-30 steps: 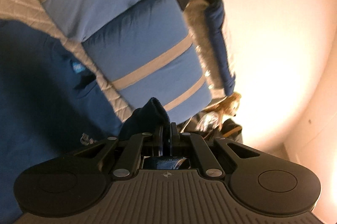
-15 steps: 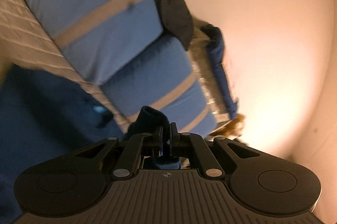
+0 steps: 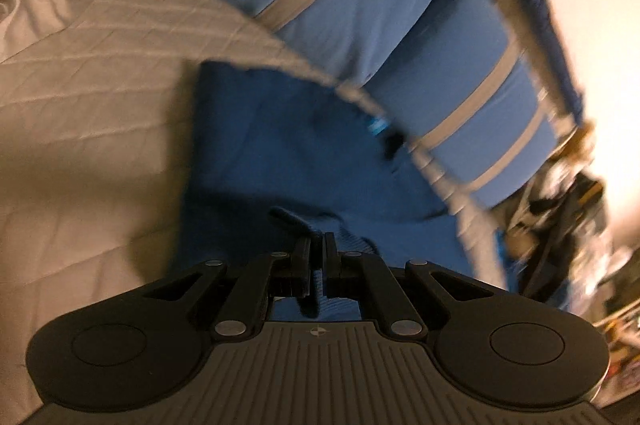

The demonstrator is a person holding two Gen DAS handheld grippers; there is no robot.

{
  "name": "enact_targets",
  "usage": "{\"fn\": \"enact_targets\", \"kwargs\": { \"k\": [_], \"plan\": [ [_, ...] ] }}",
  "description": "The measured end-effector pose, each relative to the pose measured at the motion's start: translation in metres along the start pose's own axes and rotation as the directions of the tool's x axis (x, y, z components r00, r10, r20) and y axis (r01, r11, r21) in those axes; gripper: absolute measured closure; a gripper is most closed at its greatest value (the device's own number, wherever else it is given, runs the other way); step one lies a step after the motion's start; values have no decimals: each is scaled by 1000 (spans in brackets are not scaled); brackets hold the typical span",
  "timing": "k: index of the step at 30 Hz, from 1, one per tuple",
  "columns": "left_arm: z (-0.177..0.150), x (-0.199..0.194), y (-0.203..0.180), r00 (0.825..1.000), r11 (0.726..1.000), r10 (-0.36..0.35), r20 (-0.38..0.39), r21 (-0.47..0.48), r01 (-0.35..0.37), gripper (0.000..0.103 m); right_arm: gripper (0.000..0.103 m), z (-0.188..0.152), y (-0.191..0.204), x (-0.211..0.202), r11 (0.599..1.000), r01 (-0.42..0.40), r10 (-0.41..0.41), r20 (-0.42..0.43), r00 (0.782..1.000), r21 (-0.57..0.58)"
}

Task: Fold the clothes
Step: 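Fold the held side over toward the shirt center and open the left gripper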

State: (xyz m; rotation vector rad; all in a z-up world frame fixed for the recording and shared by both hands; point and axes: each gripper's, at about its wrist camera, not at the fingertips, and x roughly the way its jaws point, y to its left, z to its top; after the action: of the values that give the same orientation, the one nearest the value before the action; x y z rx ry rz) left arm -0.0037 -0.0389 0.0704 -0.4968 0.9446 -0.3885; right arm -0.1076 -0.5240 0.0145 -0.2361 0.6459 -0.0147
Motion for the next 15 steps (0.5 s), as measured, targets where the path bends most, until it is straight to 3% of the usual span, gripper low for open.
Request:
{"fn": "enact_targets", "kwargs": {
  "k": [5,7,9,11,13,15],
  "plan": [
    [-17,17,-1,990,980,132,-48,159,-123,97,89,0,7,3,998,-7,5,-32,999,-65],
    [-21,22,-4,984,963,169,-52,221,-154,96,83,-1,7,1,996,-9,5,-49,999,-84],
    [-23,25,-11,979,944,199,-49,279,-177,95,58,-3,6,-3,994,-6,-2,-70,998,-109],
    [-26,27,-15,975,925,218,-43,326,-193,93,42,-5,4,-10,991,-8,-3,-83,997,-134],
    [-29,28,-18,973,912,228,-33,359,-201,92,32,-6,1,-26,989,-47,39,-57,998,-138],
    [-32,30,-19,974,905,226,-22,374,-201,90,14,-2,-2,-38,990,-65,64,-13,998,-122]
  ]
}}
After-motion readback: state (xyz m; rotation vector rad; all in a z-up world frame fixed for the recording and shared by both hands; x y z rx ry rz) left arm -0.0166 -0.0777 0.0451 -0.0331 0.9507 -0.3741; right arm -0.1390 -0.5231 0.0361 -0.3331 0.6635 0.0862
